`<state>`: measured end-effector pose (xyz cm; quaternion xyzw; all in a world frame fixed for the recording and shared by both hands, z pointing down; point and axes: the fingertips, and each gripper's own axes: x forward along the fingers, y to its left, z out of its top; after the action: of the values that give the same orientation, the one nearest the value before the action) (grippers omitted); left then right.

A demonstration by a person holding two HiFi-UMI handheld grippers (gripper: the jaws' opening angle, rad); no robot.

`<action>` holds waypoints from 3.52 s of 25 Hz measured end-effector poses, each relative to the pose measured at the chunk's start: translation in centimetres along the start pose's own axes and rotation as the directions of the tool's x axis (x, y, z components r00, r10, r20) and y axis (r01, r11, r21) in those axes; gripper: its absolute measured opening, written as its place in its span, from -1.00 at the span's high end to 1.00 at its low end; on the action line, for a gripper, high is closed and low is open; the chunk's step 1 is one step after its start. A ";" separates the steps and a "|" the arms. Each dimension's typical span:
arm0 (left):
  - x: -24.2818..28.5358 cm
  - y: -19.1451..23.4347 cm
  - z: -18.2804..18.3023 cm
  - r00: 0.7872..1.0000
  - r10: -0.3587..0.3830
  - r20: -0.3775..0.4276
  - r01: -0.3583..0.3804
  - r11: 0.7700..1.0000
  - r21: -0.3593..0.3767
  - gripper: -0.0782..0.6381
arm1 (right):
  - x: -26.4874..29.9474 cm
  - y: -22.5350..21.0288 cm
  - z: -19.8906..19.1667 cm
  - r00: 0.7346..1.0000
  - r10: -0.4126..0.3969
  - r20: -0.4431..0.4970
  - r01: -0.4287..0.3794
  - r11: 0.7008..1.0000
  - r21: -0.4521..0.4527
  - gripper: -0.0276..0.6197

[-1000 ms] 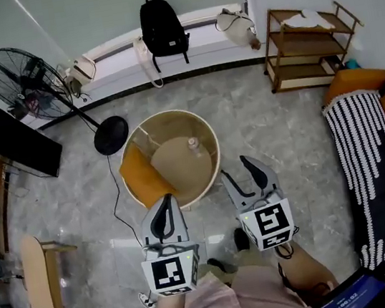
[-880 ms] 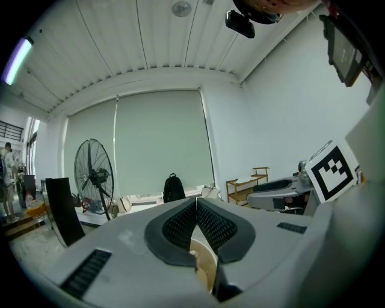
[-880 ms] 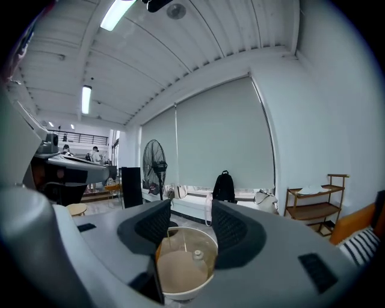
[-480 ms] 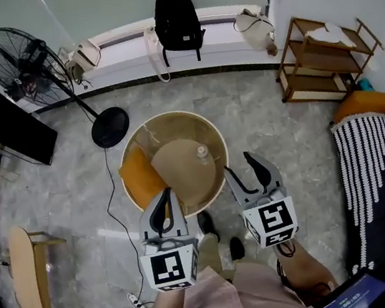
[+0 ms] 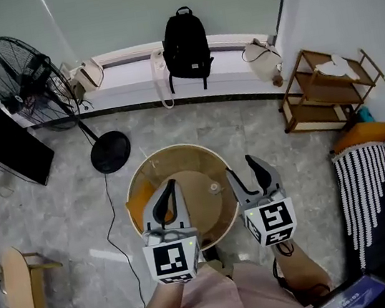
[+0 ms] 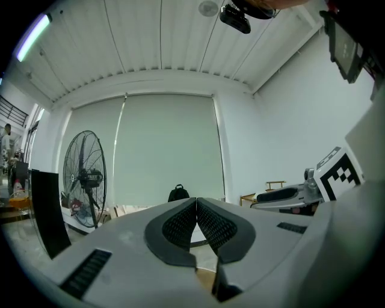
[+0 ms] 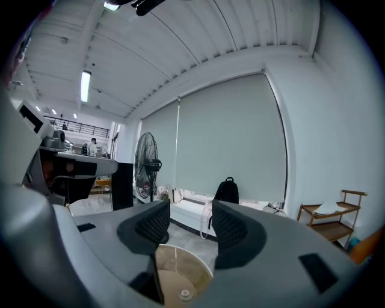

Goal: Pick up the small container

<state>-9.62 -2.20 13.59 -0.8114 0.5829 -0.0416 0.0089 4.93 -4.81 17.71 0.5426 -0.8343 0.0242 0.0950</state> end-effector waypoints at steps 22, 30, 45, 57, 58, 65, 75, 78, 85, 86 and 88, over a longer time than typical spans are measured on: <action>9.3 0.5 -5.9 0.991 -0.014 -0.136 0.006 0.998 -0.062 0.75 | 8.0 -4.4 -2.7 0.998 0.027 -0.055 -0.024 0.999 0.040 0.22; 10.9 0.7 -10.6 0.976 0.002 -0.220 -0.020 0.996 -0.082 0.75 | 9.6 -4.1 -8.4 0.989 0.053 -0.135 -0.049 0.998 0.034 0.21; 9.4 -1.8 -24.0 0.908 -0.040 -0.416 -0.023 0.989 -0.147 0.75 | 9.7 0.1 -24.2 0.935 0.146 -0.322 -0.121 0.988 0.096 0.18; 9.6 -0.9 -31.8 0.881 -0.039 -0.471 -0.056 0.981 -0.187 0.75 | 12.0 2.1 -32.2 0.916 0.155 -0.370 -0.133 0.988 0.084 0.16; 9.7 -0.8 -32.3 0.880 -0.039 -0.474 -0.057 0.981 -0.187 0.75 | 12.2 2.2 -32.7 0.915 0.155 -0.372 -0.135 0.988 0.079 0.15; 10.4 -0.6 -35.5 0.867 -0.059 -0.495 -0.046 0.979 -0.198 0.75 | 13.6 3.1 -35.5 0.904 0.158 -0.397 -0.155 0.987 0.039 0.02; 12.4 -0.9 -39.0 0.850 -0.081 -0.520 -0.036 0.977 -0.210 0.75 | 15.9 2.9 -39.6 0.892 0.153 -0.426 -0.156 0.987 0.028 -0.18; 13.0 -1.0 -40.0 0.843 -0.090 -0.530 -0.031 0.976 -0.214 0.75 | 16.5 2.6 -41.1 0.881 0.163 -0.444 -0.168 0.985 0.029 -0.21; 14.0 -0.4 -42.0 0.828 -0.093 -0.553 -0.040 0.974 -0.222 0.75 | 18.2 3.6 -43.9 0.855 0.205 -0.477 -0.217 0.976 0.030 -0.24; 14.1 -0.3 -42.3 0.826 -0.093 -0.557 -0.041 0.974 -0.224 0.75 | 18.4 3.8 -44.2 0.852 0.211 -0.479 -0.224 0.974 0.031 -0.25; 14.3 -0.3 -42.8 0.820 -0.097 -0.563 -0.040 0.973 -0.226 0.75 | 18.8 4.0 -44.8 0.850 0.219 -0.479 -0.233 0.972 0.031 -0.25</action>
<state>-8.08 -14.20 57.12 -0.7658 0.5474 -0.2154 -0.2598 -0.15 -13.65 65.40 0.4163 -0.8430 0.1566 0.3024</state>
